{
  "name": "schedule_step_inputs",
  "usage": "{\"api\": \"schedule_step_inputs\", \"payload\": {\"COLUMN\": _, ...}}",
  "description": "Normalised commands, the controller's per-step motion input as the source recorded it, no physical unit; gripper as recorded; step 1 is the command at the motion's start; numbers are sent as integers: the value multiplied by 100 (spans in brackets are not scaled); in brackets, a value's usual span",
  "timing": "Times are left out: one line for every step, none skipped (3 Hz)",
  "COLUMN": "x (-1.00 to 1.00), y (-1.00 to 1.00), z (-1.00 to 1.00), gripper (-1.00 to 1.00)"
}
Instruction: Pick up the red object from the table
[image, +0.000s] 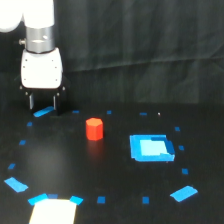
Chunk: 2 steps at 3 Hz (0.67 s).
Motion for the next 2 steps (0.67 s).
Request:
{"api": "schedule_step_inputs", "payload": {"x": 100, "y": -100, "z": -100, "gripper": -36}}
{"api": "schedule_step_inputs", "payload": {"x": 100, "y": -82, "z": -100, "gripper": -61}}
